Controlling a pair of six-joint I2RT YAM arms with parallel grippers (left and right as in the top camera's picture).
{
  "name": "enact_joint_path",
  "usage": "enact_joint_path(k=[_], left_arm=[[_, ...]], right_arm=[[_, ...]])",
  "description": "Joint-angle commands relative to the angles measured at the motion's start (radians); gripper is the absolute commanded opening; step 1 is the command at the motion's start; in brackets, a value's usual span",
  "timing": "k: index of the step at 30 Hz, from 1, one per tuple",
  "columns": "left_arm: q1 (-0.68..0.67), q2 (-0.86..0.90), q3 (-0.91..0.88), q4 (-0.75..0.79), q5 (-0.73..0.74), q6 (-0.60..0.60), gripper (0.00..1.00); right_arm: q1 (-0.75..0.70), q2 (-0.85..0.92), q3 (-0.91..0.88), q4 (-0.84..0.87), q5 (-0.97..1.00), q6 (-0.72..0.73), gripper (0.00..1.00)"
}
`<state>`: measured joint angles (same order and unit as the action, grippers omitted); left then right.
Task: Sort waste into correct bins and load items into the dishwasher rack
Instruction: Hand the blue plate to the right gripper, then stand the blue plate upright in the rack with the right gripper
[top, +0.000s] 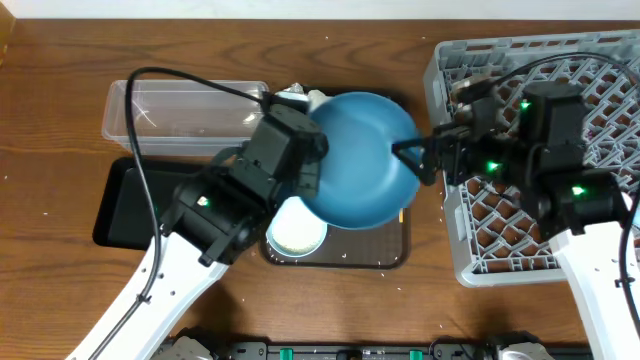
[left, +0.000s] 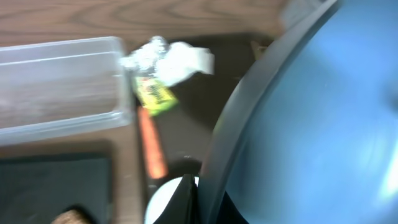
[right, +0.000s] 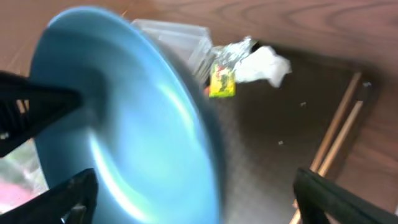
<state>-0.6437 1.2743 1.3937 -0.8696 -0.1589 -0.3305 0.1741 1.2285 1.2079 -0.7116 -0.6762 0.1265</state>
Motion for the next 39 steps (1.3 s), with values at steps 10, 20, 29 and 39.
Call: enact_joint_path(k=[10,20,29,39], left_arm=[[-0.026,-0.003,0.015,0.079,0.177,0.021,0.34],[-0.026,-0.003,0.015,0.047,0.177,0.023,0.69],[-0.026,-0.003,0.015,0.004,0.178,0.023,0.70],[-0.026,-0.003,0.015,-0.012,0.178,0.022,0.70]], right_arm=[[0.065,-0.002,0.000,-0.039,0.282,-0.026,0.01],[-0.067,-0.001,0.000,0.160,1.457,0.087,0.01],[-0.313,0.068,0.000,0.583,1.584,-0.134,0.01],[-0.476,0.294,0.000,0.956,1.432,-0.760,0.01]])
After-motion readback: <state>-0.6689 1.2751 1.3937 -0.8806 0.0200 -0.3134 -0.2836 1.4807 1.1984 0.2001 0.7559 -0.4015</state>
